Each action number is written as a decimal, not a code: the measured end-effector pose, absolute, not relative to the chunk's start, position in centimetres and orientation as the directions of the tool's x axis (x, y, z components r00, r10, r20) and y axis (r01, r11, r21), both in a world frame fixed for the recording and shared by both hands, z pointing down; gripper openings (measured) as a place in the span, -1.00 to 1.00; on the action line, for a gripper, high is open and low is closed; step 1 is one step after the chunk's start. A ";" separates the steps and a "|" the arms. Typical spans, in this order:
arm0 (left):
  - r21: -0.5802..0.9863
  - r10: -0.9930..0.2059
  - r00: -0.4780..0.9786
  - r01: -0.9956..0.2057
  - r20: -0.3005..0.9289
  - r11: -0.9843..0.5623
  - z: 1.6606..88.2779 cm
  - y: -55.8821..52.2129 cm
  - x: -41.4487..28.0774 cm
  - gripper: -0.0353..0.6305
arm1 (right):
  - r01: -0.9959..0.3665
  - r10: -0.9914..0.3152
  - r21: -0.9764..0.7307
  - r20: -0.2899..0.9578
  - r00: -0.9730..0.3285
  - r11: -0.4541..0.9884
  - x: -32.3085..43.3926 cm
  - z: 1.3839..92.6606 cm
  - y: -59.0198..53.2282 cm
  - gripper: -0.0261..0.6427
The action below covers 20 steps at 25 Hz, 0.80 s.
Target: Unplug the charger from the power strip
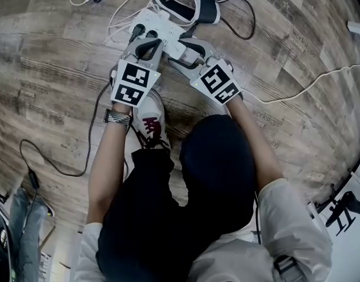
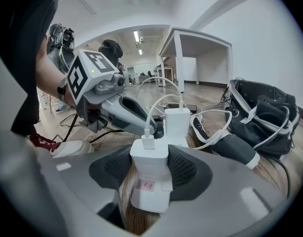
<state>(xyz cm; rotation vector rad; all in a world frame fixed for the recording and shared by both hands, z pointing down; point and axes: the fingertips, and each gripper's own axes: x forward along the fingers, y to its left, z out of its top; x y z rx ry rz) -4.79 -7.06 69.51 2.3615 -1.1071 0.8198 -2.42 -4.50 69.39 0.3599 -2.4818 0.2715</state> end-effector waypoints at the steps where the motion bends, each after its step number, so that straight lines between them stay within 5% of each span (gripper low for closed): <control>1: 0.122 -0.537 0.521 -0.783 0.663 -0.610 69.5 -6.8 -4.6 -0.88 | -0.317 -0.192 -0.110 0.599 -0.778 0.942 -2.5 69.4 -4.5 -0.24; 20: 0.138 -0.462 0.447 -0.817 0.766 -0.560 72.4 -5.5 -3.1 -0.88 | -0.304 -0.201 -0.075 0.600 -0.775 0.950 -2.4 69.4 -4.4 -0.24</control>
